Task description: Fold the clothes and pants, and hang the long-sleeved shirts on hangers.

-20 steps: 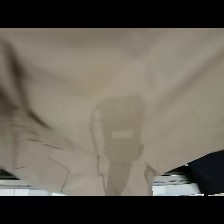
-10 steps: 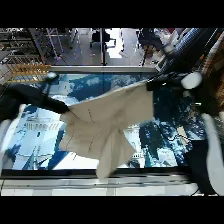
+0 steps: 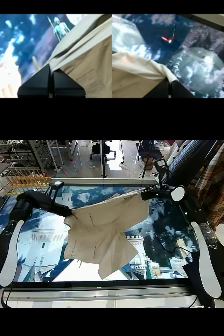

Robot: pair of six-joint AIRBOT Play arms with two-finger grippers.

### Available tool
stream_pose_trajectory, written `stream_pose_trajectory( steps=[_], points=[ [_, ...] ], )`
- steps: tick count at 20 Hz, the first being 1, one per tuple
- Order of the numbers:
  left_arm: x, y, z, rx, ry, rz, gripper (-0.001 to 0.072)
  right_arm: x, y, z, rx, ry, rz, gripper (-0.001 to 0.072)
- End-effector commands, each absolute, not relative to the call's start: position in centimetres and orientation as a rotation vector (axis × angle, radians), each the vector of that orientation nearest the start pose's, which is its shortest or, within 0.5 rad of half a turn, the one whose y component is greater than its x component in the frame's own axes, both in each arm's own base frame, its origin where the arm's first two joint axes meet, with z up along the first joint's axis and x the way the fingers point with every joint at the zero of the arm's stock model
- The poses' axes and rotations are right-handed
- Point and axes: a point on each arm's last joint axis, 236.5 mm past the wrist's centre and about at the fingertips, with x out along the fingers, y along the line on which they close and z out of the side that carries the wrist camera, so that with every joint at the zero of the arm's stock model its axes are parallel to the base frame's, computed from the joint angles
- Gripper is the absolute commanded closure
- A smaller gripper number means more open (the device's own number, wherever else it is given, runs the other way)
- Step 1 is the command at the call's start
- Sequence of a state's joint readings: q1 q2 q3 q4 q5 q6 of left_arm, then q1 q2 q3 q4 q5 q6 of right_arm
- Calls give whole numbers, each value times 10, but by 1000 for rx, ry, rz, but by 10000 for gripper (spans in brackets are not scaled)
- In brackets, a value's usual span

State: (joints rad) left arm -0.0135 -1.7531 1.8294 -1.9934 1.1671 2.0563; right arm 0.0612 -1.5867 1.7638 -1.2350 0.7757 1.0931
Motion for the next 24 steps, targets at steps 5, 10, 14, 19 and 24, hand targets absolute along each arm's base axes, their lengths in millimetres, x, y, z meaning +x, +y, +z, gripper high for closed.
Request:
stream_pose_trajectory(
  steps=[5,10,14,19,24],
  points=[
    [549,-79,70,133,957,-477,692,564,97,169,-192,609,400,700],
    [547,-78,71,134,963,-480,693,562,98,168,-190,618,406,700],
    [531,-76,140,174,843,-473,692,546,98,220,-219,549,412,700],
    [452,-88,261,299,661,-544,692,472,95,353,-288,303,395,700],
    [381,-109,320,409,536,-649,693,382,91,427,-325,168,386,700]
  ],
)
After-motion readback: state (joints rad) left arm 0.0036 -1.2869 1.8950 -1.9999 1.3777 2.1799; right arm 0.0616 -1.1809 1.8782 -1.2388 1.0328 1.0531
